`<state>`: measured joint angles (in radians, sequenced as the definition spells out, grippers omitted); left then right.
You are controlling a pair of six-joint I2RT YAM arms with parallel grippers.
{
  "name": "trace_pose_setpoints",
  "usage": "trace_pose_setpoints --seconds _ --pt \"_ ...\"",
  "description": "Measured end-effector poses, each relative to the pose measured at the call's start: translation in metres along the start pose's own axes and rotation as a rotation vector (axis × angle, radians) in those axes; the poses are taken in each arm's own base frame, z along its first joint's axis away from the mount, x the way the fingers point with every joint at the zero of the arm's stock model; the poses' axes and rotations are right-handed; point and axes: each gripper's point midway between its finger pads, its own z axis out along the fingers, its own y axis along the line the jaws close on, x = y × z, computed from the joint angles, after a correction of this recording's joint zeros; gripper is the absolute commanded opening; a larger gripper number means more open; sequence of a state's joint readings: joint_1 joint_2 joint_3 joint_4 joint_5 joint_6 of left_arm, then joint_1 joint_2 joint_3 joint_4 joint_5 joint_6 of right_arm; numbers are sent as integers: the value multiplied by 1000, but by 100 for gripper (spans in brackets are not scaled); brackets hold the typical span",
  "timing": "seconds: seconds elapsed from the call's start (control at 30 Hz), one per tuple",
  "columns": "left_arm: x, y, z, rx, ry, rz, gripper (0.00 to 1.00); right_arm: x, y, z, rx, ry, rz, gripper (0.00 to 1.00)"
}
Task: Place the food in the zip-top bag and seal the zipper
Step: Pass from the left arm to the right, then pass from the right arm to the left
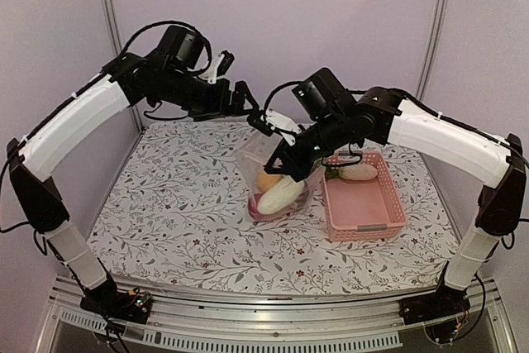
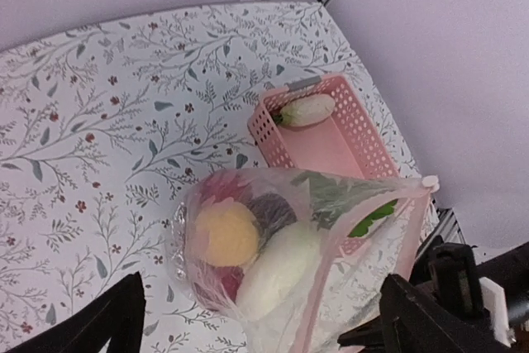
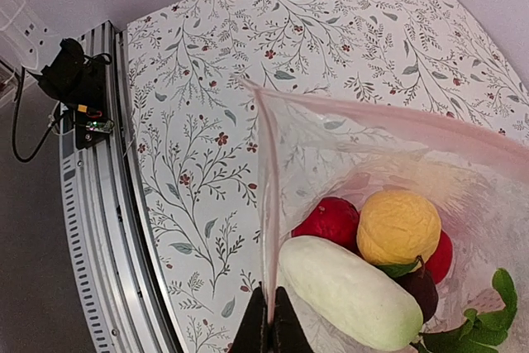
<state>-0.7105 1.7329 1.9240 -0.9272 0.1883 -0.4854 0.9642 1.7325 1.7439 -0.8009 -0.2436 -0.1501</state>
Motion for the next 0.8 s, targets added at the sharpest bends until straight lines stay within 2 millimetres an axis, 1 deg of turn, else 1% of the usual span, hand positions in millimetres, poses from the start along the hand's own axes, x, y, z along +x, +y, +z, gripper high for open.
trace_pose_setpoints --seconds 0.03,0.1,0.13,0.2,0.27,0.3,0.37,0.4,0.43,0.5,0.57,0.6,0.63,0.7,0.73,0.8 --pt "-8 -4 -19 -13 -76 25 100 0 1 0 -4 0 0 0" --pt "-19 -8 -55 -22 -210 56 100 -1 2 0 -12 -3 2 0" --pt "-22 -7 -77 -30 -305 68 100 -1 3 0 -18 -3 3 0" --pt "-19 4 -112 -60 -439 67 100 -1 4 0 -25 -3 4 0" --pt "-16 18 -137 -122 -529 62 100 -1 5 0 -29 -4 3 0" --pt "-21 20 -148 -148 -572 65 100 0 5 0 -29 -3 4 0" --pt "-34 17 -166 -169 -654 80 100 -1 5 0 -29 -3 4 0" --pt "-42 17 -168 -181 -678 79 100 -1 5 0 -29 -4 4 0" --pt "-44 17 -167 -178 -682 75 100 0 5 0 -29 -2 5 0" --pt "-51 23 -154 -143 -647 50 92 1 5 1 -30 1 5 0" --pt "-60 36 -128 -157 -577 38 85 1 5 1 -30 1 5 0" --pt "-63 40 -116 -177 -544 40 80 1 5 0 -30 -1 5 0" --pt "-65 40 -104 -192 -503 52 72 1 5 0 -29 -1 5 0" --pt "-66 30 -79 -183 -430 92 59 1 5 0 -29 -4 7 1" --pt "-62 24 -69 -155 -397 105 56 2 5 -1 -29 -6 8 1" --pt "-47 14 -54 -88 -327 123 55 4 6 -2 -28 -9 14 1"
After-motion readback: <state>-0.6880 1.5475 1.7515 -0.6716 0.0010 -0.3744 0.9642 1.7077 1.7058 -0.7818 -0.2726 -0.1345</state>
